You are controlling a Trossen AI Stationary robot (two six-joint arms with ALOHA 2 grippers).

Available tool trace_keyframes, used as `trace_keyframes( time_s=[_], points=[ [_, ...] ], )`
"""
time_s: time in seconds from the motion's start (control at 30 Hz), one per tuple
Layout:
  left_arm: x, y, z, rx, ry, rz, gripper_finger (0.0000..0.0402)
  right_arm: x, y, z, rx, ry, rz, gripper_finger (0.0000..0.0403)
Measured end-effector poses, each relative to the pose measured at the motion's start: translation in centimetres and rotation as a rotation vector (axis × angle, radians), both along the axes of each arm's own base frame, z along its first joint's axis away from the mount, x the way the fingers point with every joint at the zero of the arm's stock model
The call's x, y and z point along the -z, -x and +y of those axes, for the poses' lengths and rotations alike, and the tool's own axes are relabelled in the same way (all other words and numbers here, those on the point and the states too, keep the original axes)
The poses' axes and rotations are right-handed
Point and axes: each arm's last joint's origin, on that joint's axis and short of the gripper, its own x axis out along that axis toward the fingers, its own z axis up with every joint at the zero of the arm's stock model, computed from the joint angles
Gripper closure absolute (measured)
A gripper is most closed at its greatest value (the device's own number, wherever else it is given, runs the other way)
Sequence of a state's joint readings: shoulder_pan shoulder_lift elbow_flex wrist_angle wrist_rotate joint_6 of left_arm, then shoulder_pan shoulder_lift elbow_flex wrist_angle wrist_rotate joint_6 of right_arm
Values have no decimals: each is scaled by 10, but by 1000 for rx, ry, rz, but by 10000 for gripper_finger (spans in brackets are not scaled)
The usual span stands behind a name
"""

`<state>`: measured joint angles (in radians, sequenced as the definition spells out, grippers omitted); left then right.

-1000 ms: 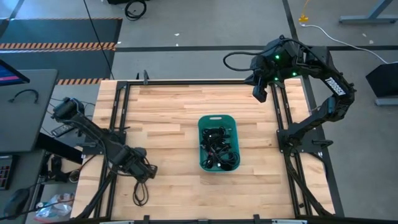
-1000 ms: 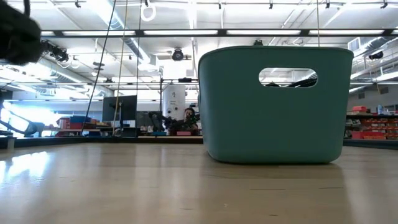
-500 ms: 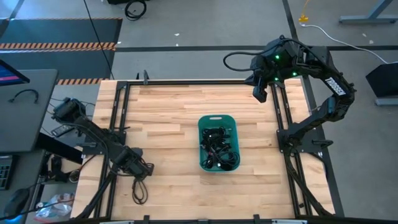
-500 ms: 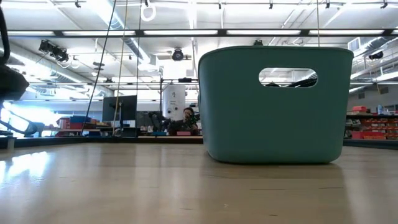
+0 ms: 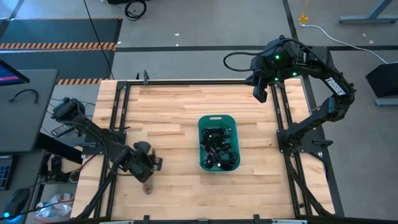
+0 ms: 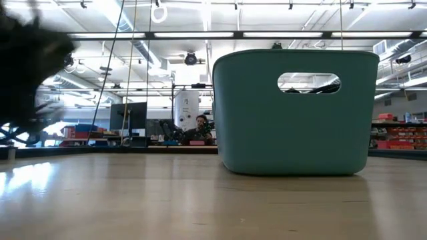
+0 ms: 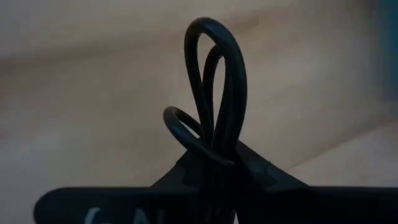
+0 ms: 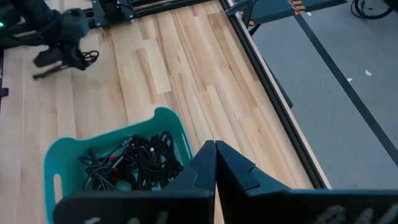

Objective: Pick and place USB-C Cables
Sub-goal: Put the black charger cable into the green bin

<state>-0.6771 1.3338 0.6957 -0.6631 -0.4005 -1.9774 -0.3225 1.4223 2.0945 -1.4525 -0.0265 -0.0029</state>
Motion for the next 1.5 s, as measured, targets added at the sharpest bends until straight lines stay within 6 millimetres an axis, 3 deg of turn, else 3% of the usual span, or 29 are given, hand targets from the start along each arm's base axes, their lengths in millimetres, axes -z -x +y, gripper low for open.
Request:
trace_keyframes(
  time_s=[0.13,0.27,0.47,0.63,0.83,1.27,1.5],
  points=[
    [-47,-24,3,-24,-241,-273,356,2,-1,0,0,-4,10,392],
    [-109,-40,14,-10,-570,-425,356,19,-10,-3,0,-27,78,393],
    [-193,-55,38,104,-918,-362,356,62,-44,-8,-56,-116,87,399],
    [-236,-65,58,211,-1032,-343,356,77,-86,-1,-265,-138,-220,384],
    [-255,-74,71,308,-1101,-396,356,89,-113,8,-323,-55,-457,341],
    [-263,-83,88,390,-1093,-496,356,134,-136,22,-182,-75,-607,192],
    [-267,-88,89,505,-1074,-614,356,163,-175,25,-283,-120,-657,180]
  ],
)
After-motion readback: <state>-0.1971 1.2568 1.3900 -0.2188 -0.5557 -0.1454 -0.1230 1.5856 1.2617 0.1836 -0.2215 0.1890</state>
